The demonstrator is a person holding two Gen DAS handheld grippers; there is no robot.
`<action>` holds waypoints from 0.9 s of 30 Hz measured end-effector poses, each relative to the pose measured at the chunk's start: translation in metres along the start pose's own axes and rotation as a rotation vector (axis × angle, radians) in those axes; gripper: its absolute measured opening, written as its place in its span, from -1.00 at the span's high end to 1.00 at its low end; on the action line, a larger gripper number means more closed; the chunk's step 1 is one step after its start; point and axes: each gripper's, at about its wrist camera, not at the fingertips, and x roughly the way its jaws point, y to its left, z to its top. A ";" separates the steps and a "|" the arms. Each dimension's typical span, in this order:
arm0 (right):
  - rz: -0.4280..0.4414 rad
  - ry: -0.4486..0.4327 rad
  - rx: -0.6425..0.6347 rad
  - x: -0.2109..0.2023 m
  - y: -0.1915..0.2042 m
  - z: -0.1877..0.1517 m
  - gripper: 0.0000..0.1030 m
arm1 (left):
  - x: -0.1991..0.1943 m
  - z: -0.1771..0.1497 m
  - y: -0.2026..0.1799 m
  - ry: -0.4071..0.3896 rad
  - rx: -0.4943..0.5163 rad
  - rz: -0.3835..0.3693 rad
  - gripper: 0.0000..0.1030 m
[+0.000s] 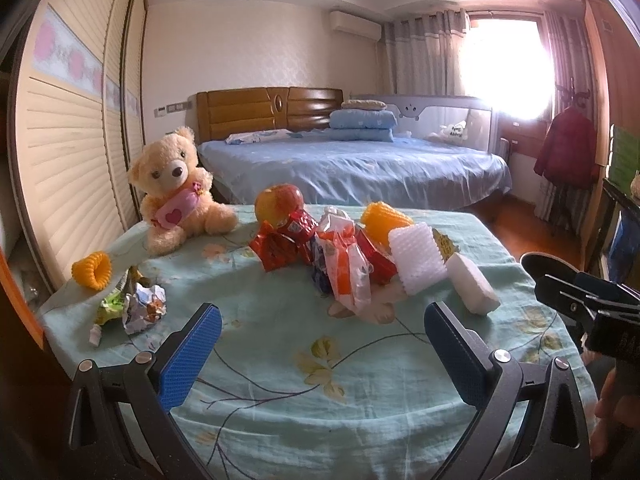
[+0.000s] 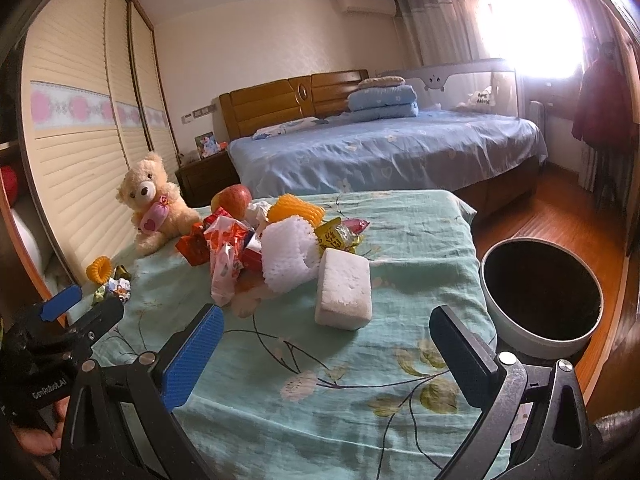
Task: Collect trash
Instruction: 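Move both tools toward the trash items on the bed, then grasp the white foam block with the right tool while the left tool grasps the orange-red snack bag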
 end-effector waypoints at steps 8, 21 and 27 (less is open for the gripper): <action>0.012 0.073 0.042 0.021 -0.013 0.001 -1.00 | 0.031 0.007 -0.001 0.105 -0.006 -0.015 -0.97; 0.041 0.221 0.111 0.073 -0.031 0.007 -0.92 | 0.113 0.034 0.005 0.224 -0.070 -0.046 -0.90; 0.046 0.281 0.128 0.097 -0.037 0.010 -0.65 | 0.156 0.040 0.004 0.291 -0.087 -0.065 -0.83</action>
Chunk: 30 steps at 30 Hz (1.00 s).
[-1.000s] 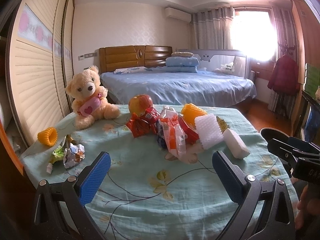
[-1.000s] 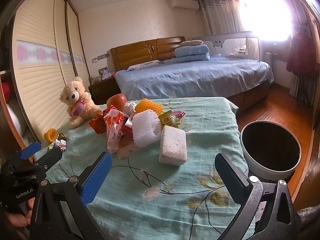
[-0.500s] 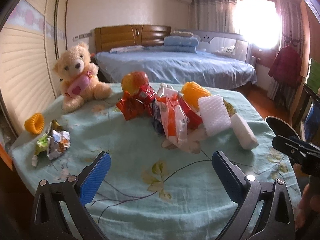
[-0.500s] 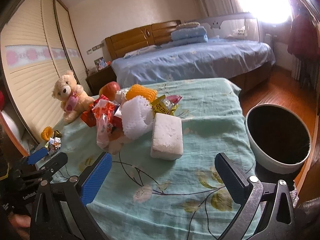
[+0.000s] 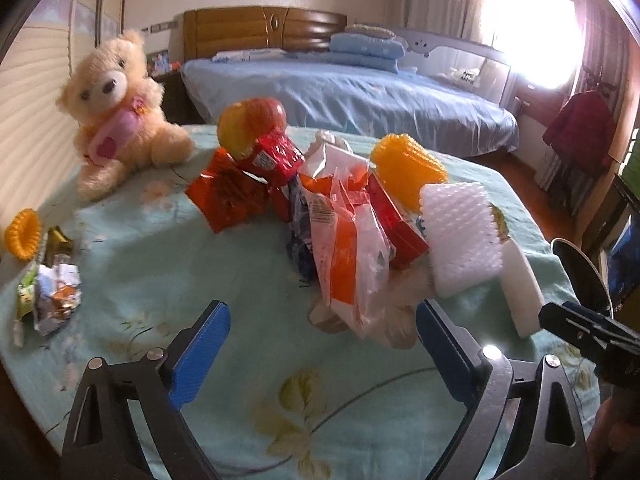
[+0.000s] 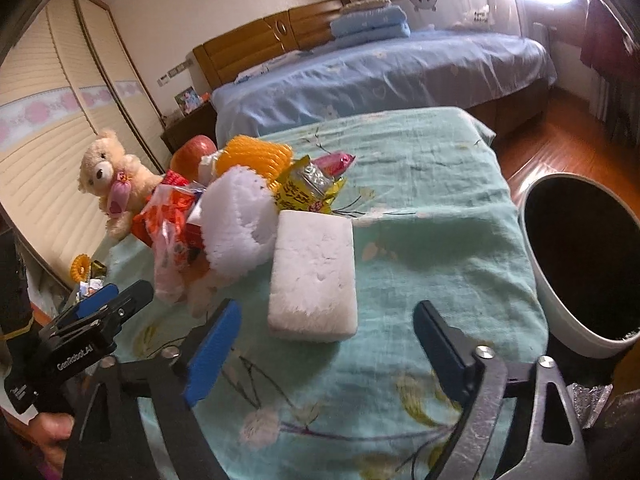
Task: Collect trash
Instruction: 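Grasp the white foam block with the right tool while the left tool grasps the orange-red snack bag, then carry the foam block and snack bag over the trash bin with both tools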
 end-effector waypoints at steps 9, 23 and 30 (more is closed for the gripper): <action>0.058 0.069 0.011 0.019 -0.003 0.003 0.08 | 0.040 0.012 -0.007 0.085 0.017 -0.021 0.33; 0.059 0.000 0.011 -0.014 -0.009 -0.006 0.10 | -0.009 -0.011 -0.020 0.024 0.067 -0.086 0.46; 0.029 -0.039 0.045 -0.036 -0.028 -0.008 0.10 | -0.026 -0.018 -0.046 0.050 0.121 -0.159 0.46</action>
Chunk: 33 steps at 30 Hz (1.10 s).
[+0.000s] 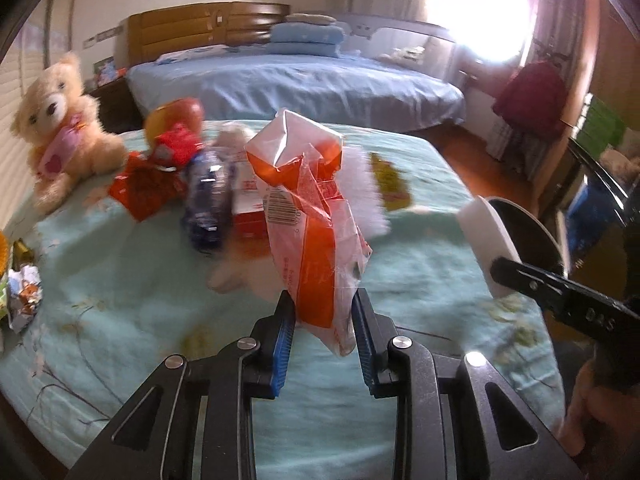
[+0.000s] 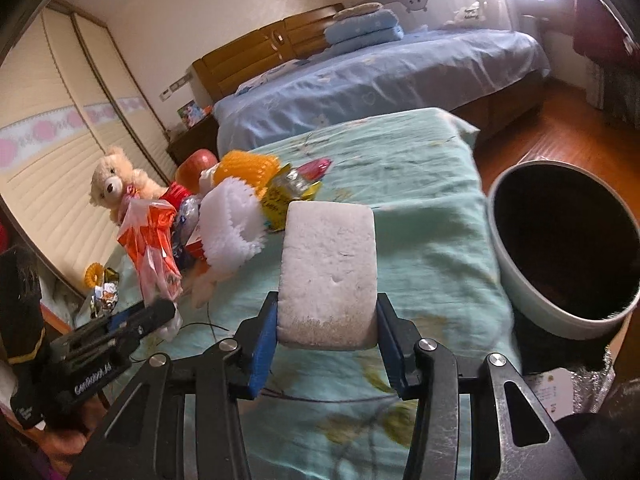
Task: Collect trash
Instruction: 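Carry the foam block and snack bag over the trash bin with both tools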
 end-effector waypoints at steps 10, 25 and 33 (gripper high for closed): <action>-0.048 -0.032 0.050 -0.022 -0.038 0.000 0.10 | 0.013 0.013 -0.046 0.030 0.105 -0.067 0.46; -0.141 -0.062 0.121 -0.042 -0.095 0.007 0.10 | 0.065 0.041 -0.094 0.085 0.189 -0.157 0.46; -0.188 -0.077 0.145 -0.052 -0.123 0.013 0.10 | 0.089 0.055 -0.118 0.108 0.245 -0.200 0.46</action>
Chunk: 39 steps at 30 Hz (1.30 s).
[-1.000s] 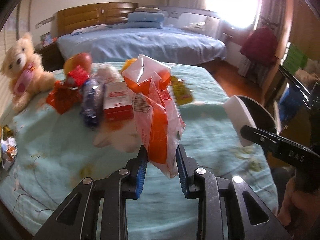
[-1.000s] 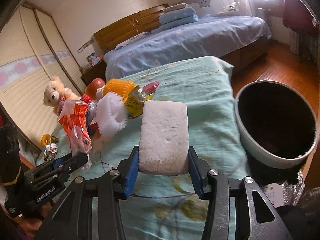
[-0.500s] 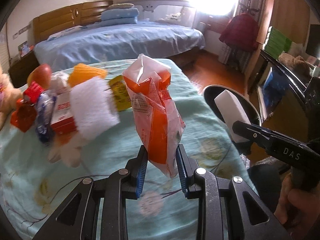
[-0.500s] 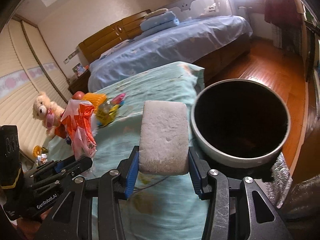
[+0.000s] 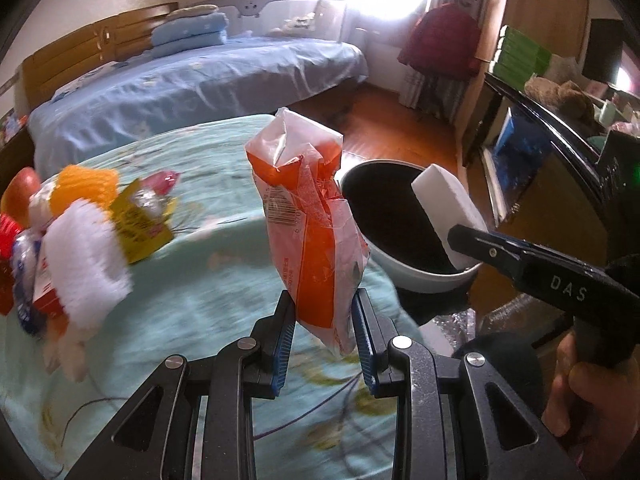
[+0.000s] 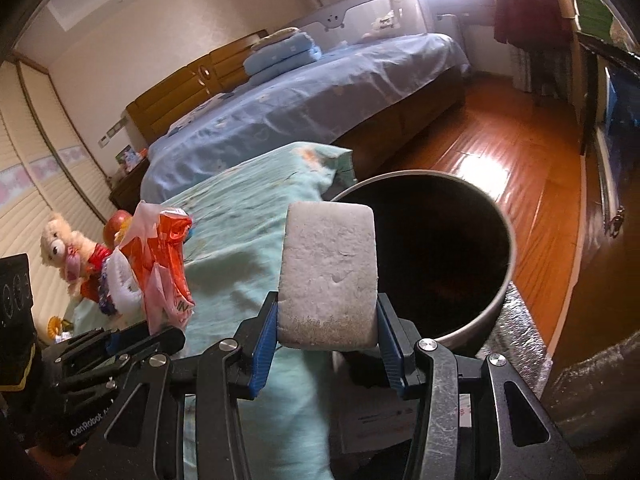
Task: Collect trash
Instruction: 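Carry the foam block and snack bag over the trash bin with both tools, then open both tools to drop the foam block and snack bag into the bin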
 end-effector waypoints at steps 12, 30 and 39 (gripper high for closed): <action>-0.055 -0.004 0.044 0.004 -0.036 0.015 0.09 | 0.041 0.033 -0.012 0.039 0.024 -0.060 0.46; -0.101 0.023 0.060 0.025 -0.067 0.038 0.08 | 0.102 0.068 -0.037 0.110 0.046 -0.115 0.43; -0.103 0.032 0.067 0.029 -0.073 0.041 0.05 | 0.112 0.074 -0.044 0.103 0.048 -0.111 0.37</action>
